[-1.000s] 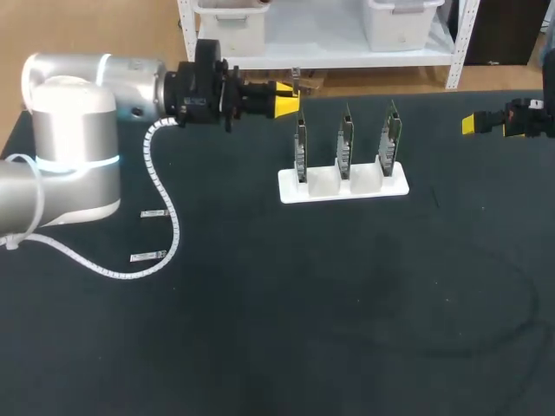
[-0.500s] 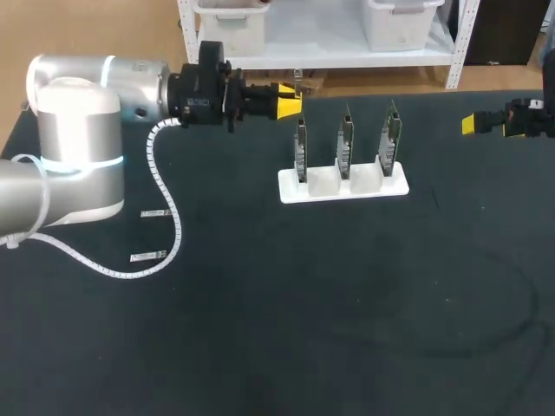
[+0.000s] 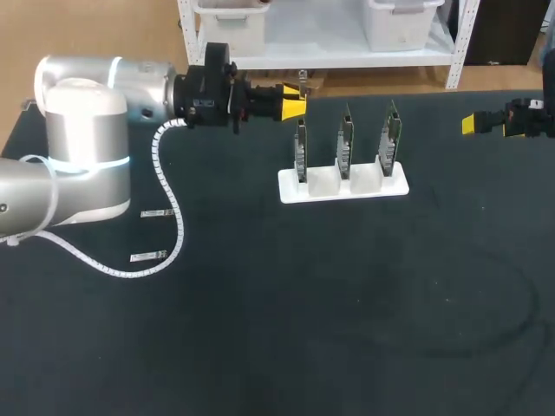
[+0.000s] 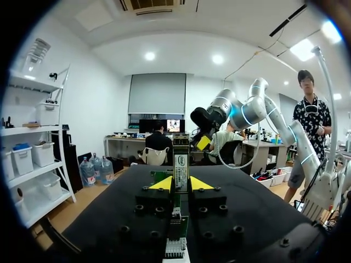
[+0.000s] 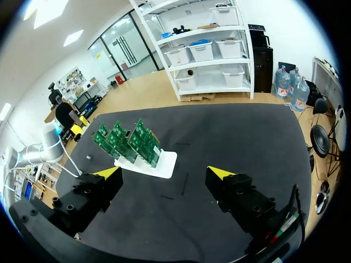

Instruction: Pick up the optical module with the left hand, and insert it into the network port with the right hand.

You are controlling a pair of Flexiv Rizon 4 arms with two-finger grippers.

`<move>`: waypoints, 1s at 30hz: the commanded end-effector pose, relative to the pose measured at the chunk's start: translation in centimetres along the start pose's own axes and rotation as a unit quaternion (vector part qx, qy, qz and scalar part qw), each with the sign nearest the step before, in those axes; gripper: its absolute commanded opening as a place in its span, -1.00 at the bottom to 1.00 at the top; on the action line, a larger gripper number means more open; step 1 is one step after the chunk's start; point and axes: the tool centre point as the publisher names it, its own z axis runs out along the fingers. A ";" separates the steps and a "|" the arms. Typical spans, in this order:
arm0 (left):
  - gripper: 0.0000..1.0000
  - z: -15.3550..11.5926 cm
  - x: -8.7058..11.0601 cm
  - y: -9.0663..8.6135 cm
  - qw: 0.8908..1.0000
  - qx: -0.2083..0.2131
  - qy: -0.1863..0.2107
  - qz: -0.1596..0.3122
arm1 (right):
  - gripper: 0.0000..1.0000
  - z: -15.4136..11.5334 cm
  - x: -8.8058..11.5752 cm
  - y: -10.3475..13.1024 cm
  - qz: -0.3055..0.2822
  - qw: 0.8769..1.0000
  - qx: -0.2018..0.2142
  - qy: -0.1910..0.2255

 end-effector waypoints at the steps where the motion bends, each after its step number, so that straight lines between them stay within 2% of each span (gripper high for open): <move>1: -1.00 -0.1 0.1 0.1 1.000 0.001 0.002 -0.003 | 1.00 0.0 0.0 0.0 0.000 1.000 0.000 0.000; 30: -1.00 0.2 0.3 0.2 1.000 0.006 0.000 -0.010 | 1.00 0.0 0.0 0.0 0.000 1.000 0.000 0.000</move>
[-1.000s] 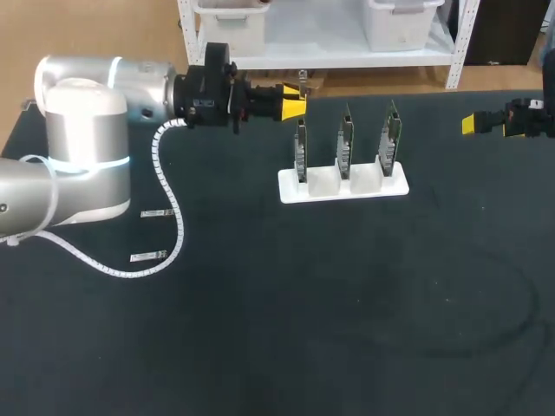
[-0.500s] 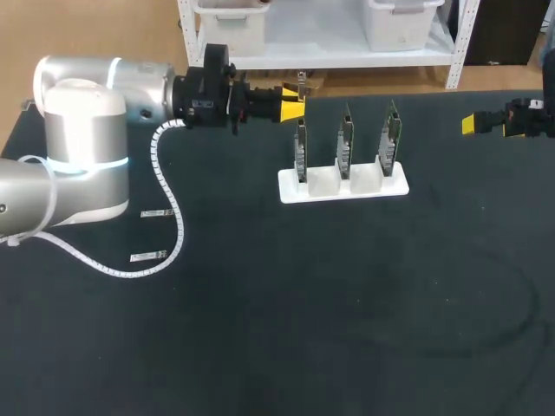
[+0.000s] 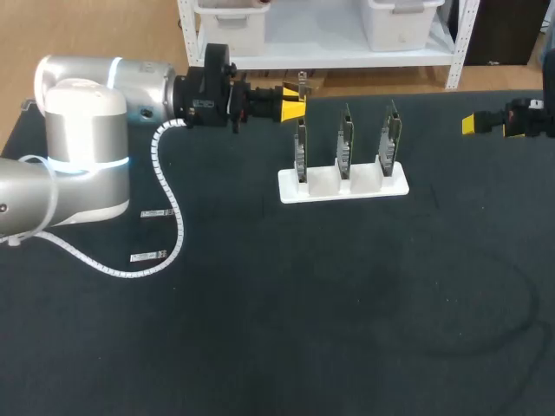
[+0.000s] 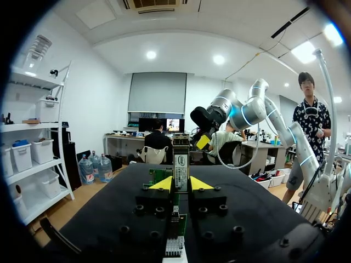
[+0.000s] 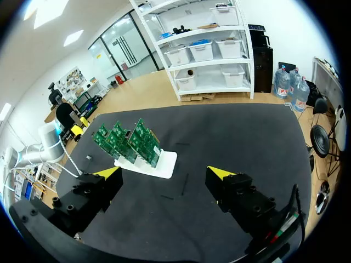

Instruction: Pick up the optical module with the left hand, and insert it into the network port with the right hand.

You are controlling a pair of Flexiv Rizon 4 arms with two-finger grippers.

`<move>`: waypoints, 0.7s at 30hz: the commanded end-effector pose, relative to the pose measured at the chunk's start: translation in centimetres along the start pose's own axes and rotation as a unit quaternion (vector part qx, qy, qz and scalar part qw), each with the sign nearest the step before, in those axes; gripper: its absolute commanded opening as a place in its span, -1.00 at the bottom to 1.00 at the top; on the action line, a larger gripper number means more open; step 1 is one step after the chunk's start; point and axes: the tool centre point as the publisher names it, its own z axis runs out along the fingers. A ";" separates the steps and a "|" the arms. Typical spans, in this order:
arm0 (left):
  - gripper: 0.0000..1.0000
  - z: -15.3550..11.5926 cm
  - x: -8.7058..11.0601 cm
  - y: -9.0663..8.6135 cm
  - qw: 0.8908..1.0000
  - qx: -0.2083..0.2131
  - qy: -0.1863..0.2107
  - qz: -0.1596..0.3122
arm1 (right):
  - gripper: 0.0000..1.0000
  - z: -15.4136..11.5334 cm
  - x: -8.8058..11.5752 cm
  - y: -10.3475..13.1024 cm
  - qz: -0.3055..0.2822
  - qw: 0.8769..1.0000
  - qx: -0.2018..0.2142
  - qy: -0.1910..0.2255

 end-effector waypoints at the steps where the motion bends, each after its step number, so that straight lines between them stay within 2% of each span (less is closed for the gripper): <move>1: -1.00 0.2 0.2 0.3 1.000 0.003 -0.001 -0.002 | 1.00 0.0 0.0 0.0 0.000 1.000 0.000 0.000; 21: -1.00 0.1 0.4 0.4 1.000 0.000 -0.002 -0.004 | 1.00 0.0 0.0 0.0 0.000 1.000 0.000 0.000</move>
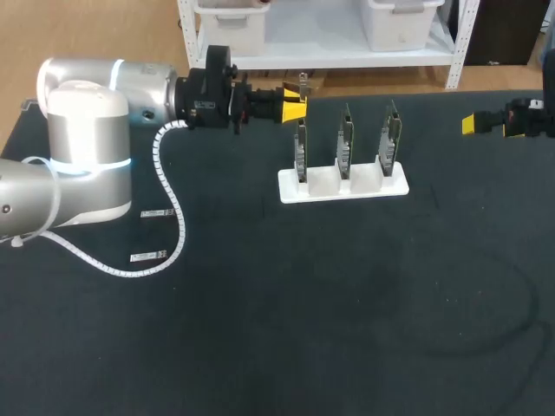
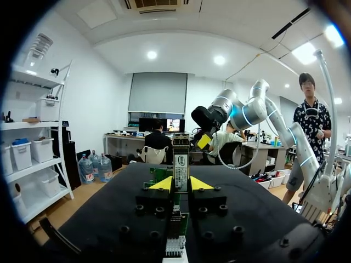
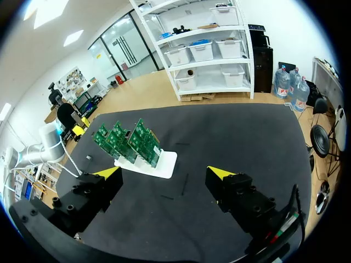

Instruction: Pick up the optical module with the left hand, and insert it into the network port with the right hand.

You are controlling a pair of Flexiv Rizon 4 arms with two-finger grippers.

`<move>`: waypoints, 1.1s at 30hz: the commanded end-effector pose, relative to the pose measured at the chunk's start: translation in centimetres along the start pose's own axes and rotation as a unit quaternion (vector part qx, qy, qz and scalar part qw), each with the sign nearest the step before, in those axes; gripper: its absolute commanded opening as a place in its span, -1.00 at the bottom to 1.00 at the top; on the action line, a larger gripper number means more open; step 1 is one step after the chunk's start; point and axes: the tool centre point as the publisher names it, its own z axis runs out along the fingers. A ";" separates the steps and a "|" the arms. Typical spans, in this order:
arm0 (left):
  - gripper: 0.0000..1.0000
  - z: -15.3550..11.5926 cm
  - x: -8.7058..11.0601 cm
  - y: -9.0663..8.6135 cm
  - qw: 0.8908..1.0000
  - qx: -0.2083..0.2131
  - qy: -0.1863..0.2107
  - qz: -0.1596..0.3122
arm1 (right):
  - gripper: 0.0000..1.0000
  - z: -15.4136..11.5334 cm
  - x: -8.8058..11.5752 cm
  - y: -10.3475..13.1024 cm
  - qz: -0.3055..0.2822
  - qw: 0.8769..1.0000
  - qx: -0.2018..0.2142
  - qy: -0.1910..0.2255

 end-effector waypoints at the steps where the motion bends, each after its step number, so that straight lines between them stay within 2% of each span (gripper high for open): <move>1: -1.00 0.0 0.1 0.2 1.000 0.002 -0.001 0.000 | 1.00 0.0 0.0 0.0 0.000 1.000 0.000 0.000; 33: -1.00 0.1 0.4 0.3 1.000 0.007 0.001 -0.002 | 1.00 0.0 0.0 0.0 0.000 1.000 0.000 0.000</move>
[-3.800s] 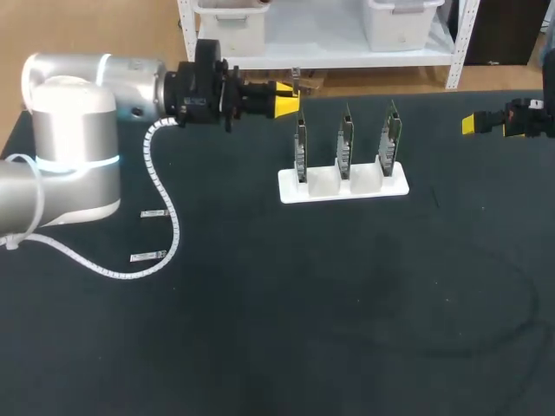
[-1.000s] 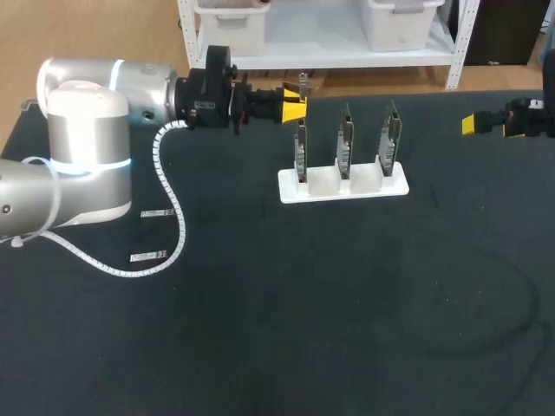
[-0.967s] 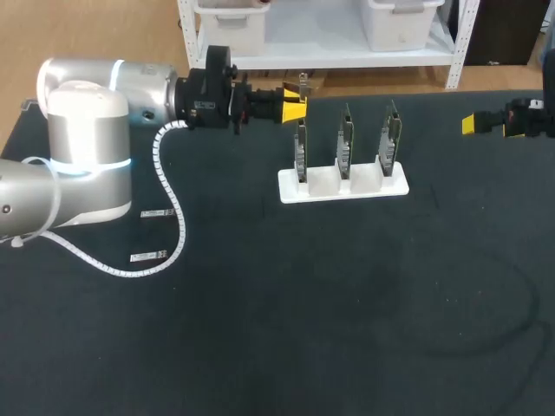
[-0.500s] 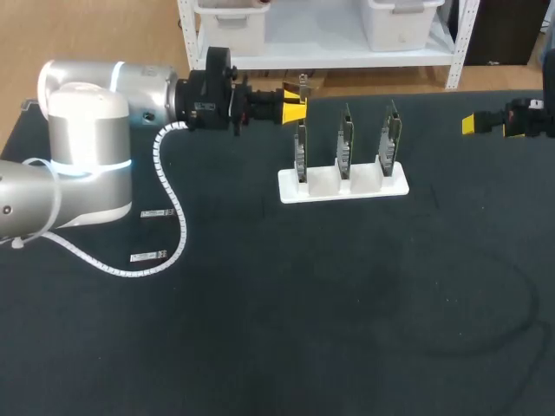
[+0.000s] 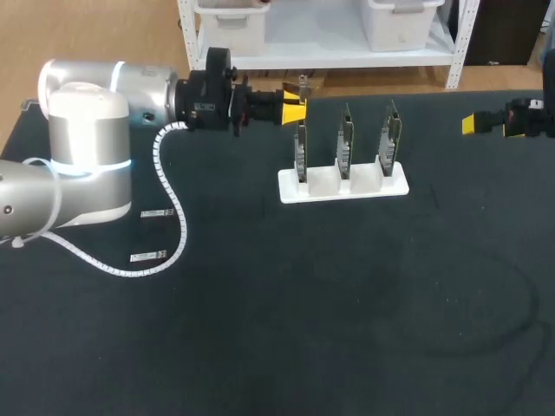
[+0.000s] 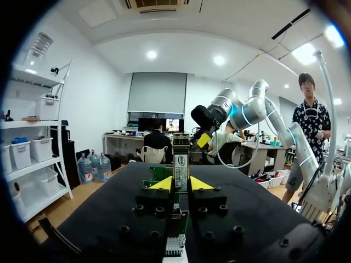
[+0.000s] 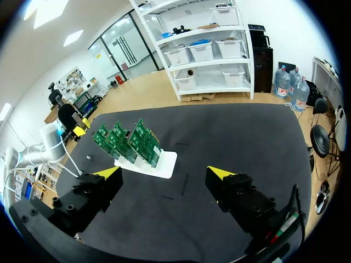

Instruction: Pick up the optical module with the left hand, and insert it into the network port with the right hand.

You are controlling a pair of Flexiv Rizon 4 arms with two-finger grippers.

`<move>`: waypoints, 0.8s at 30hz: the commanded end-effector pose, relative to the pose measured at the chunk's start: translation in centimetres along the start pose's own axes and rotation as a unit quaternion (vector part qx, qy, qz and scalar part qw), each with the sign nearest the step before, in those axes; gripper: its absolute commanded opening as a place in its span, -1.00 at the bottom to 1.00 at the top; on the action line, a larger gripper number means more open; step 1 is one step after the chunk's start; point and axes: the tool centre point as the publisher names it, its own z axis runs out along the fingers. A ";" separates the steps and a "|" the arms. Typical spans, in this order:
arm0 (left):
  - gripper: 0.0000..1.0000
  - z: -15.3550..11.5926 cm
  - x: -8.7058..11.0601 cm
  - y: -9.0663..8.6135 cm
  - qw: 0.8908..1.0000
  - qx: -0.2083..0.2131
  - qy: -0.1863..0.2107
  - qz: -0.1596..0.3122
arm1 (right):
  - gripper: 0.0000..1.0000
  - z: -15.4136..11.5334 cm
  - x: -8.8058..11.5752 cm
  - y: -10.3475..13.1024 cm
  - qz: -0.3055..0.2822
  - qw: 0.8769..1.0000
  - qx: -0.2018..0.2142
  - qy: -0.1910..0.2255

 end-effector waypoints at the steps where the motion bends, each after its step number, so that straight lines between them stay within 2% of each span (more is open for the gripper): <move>1: -1.00 0.1 0.1 0.3 1.000 0.003 0.001 0.000 | 1.00 0.0 0.0 0.0 0.000 1.000 0.000 0.000; 2: -1.00 0.1 0.1 0.3 1.000 0.003 0.001 0.000 | 1.00 0.0 0.0 0.0 0.000 1.000 0.000 0.000; 6: -1.00 0.1 0.1 0.3 1.000 0.003 0.001 0.000 | 1.00 0.6 -2.4 -0.6 -0.015 1.000 -0.017 0.006; 12: -1.00 0.1 0.1 0.3 1.000 0.003 0.001 0.000 | 1.00 1.0 -6.1 2.0 -0.088 0.990 -0.107 0.020; 15: -1.00 0.1 0.1 0.3 1.000 0.003 0.001 0.000 | 1.00 1.2 -6.7 3.9 -0.116 0.984 -0.132 0.040; 18: -1.00 0.1 0.1 0.3 1.000 0.003 0.001 0.000 | 1.00 1.3 -6.8 5.4 -0.097 0.983 -0.145 0.060; 24: -1.00 0.1 0.1 0.3 1.000 0.003 0.001 0.000 | 1.00 1.3 -6.8 5.6 -0.096 0.984 -0.138 0.054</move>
